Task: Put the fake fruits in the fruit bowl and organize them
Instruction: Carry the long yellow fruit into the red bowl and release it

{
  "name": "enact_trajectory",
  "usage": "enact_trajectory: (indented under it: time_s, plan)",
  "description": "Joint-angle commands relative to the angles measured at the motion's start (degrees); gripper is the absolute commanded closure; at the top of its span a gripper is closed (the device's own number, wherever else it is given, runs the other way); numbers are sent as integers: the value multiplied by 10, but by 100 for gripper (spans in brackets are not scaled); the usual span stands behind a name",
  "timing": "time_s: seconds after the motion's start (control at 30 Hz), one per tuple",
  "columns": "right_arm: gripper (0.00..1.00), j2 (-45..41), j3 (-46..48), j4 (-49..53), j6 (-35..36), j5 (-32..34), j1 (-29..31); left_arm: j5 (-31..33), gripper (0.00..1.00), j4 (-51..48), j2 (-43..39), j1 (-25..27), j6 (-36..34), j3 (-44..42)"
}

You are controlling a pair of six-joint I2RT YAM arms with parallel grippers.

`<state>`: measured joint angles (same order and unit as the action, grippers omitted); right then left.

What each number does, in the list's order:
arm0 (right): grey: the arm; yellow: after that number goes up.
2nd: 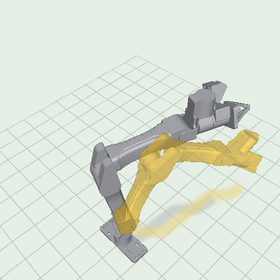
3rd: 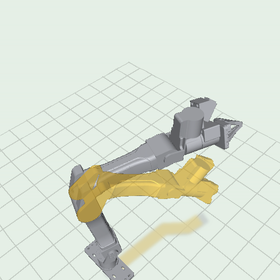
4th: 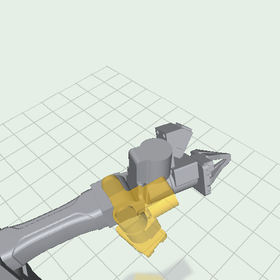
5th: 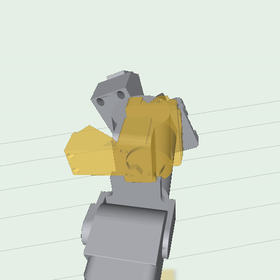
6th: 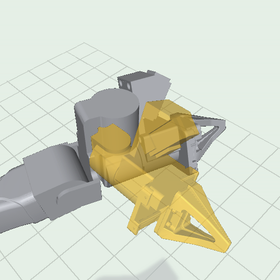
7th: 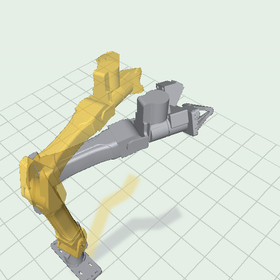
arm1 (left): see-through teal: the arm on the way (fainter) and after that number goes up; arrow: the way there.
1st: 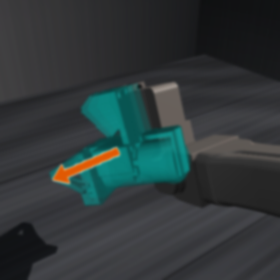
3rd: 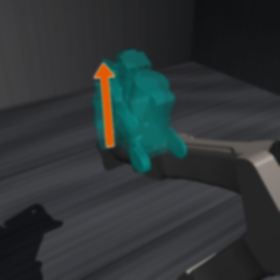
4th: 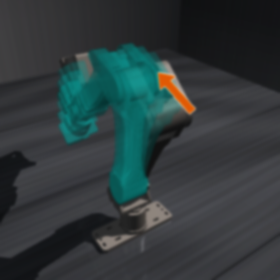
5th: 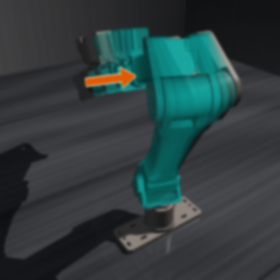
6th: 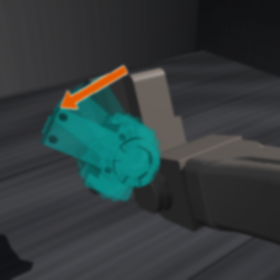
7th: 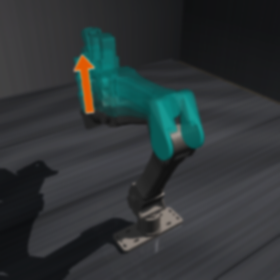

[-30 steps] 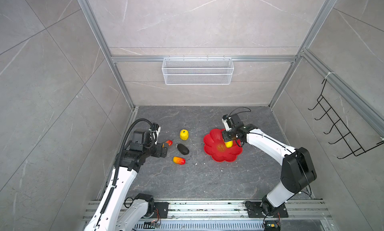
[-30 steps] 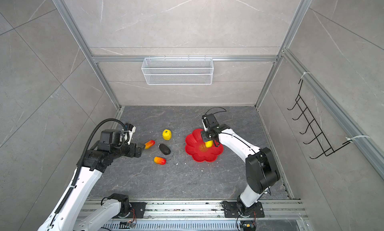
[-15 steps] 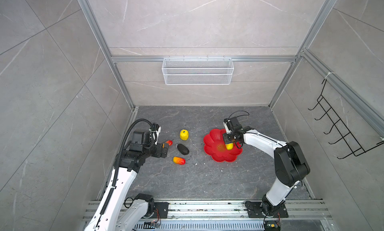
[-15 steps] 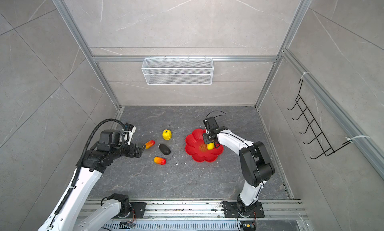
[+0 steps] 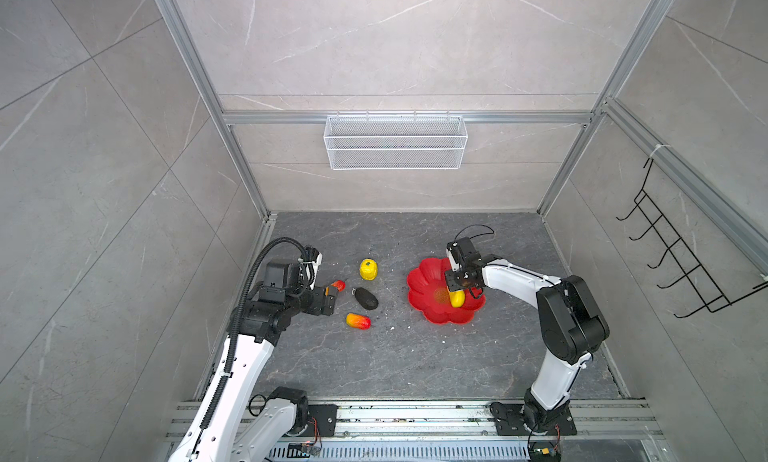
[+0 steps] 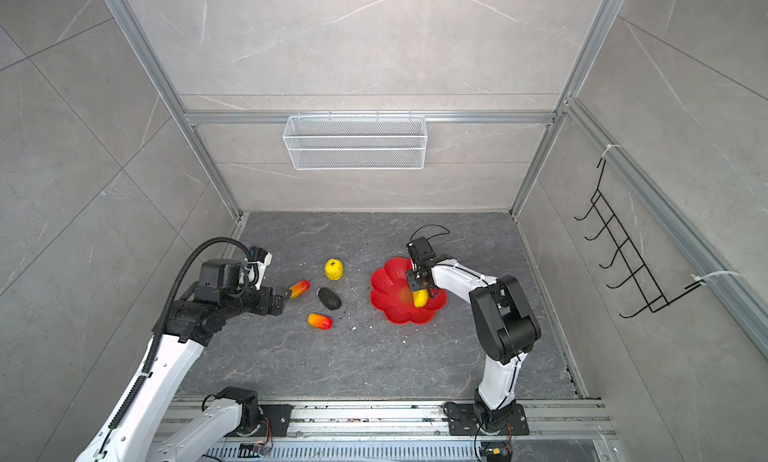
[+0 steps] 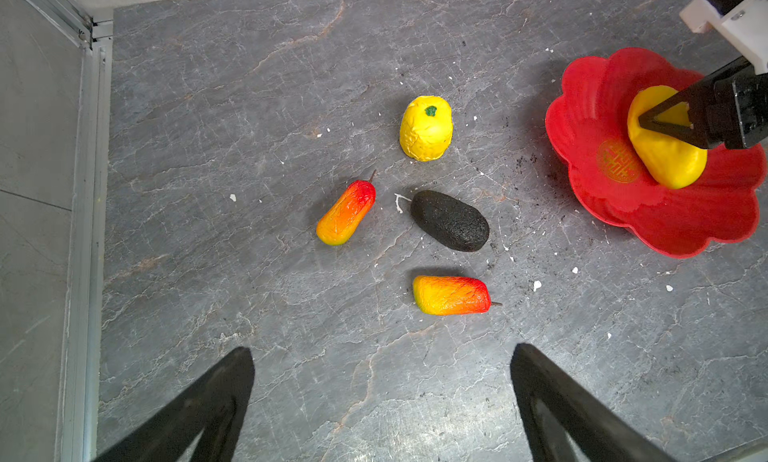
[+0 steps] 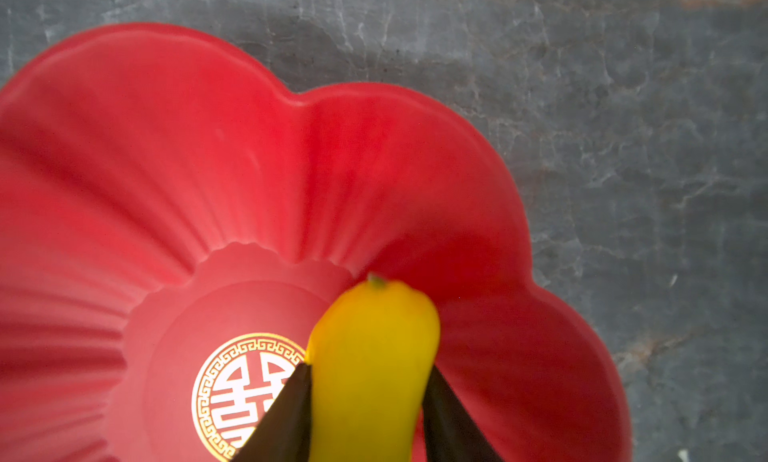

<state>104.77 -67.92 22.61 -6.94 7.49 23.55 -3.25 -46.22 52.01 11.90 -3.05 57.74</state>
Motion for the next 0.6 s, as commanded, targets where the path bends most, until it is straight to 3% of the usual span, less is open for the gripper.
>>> enact_trajectory:
  time_s: [0.0,0.23,0.4,0.47,0.57]
  plan:
    - [49,6,-14,4,-3,-3,-1,-4,0,13,1,-2,6,7]
    - [27,-44,-32,35,24,-6,1,0,0,14,3,-2,4,5]
    - [19,-100,-77,82,50,-11,16,4,0,14,5,-2,3,5]
    - [1,-109,-104,97,59,-13,32,4,0,14,7,-2,5,5]
    - [0,-95,-151,110,68,-27,67,7,0,15,9,-2,6,5]
